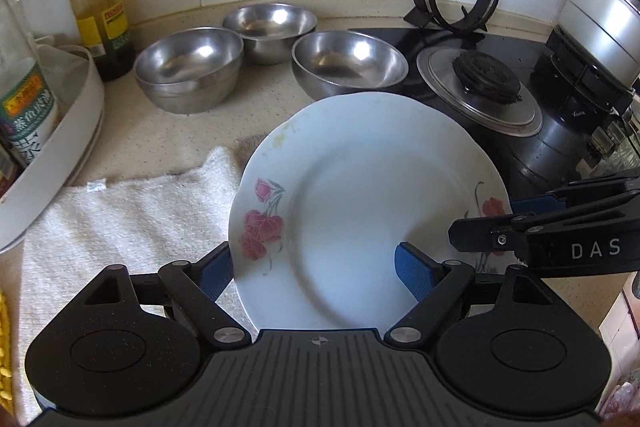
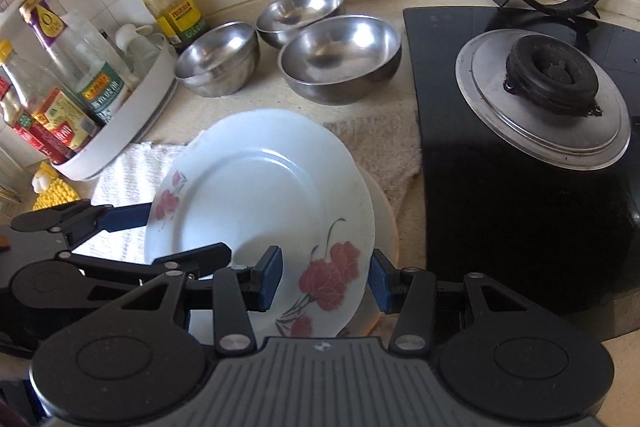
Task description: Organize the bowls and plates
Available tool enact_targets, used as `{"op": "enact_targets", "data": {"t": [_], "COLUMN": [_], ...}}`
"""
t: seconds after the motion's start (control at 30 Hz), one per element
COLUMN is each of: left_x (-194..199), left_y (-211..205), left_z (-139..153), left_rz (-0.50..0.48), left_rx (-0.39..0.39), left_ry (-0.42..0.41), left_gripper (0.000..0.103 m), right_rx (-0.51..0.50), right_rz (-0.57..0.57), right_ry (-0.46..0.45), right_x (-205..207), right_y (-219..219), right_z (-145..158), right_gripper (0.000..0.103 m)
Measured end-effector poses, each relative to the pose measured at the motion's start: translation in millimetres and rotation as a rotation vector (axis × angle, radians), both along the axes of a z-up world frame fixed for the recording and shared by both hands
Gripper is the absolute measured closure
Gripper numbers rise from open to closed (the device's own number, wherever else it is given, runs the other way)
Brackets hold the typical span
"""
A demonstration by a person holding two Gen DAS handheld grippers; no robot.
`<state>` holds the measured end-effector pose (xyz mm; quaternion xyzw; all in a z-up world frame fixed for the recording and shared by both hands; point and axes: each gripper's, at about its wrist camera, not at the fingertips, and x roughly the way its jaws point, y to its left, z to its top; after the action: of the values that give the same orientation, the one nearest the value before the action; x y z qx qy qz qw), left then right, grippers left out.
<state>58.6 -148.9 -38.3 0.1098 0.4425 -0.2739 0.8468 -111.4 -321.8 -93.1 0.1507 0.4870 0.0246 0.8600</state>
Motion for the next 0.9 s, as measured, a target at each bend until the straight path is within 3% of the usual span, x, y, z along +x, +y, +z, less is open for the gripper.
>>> {"op": "enact_targets", "data": {"t": [0.2, 0.47, 0.9], "left_x": [6, 6, 54], "left_y": [-6, -16, -10], "left_z": [-7, 9, 28], "left_rz": [-0.001, -0.032, 0.076], "left_rx": [0.008, -0.016, -0.029], "left_ry": [0.02, -0.047, -0.096], "left_gripper": [0.018, 0.017, 0.016], "right_rx": [-0.038, -0.083, -0.094], "right_rz": [-0.012, -0.03, 0.027], "right_ry": [-0.01, -0.091, -0.125], "right_x": [6, 19, 93], "right_y": [-10, -29, -50], "right_z": [2, 22, 31], "right_gripper": [0.053, 0.053, 0.053]}}
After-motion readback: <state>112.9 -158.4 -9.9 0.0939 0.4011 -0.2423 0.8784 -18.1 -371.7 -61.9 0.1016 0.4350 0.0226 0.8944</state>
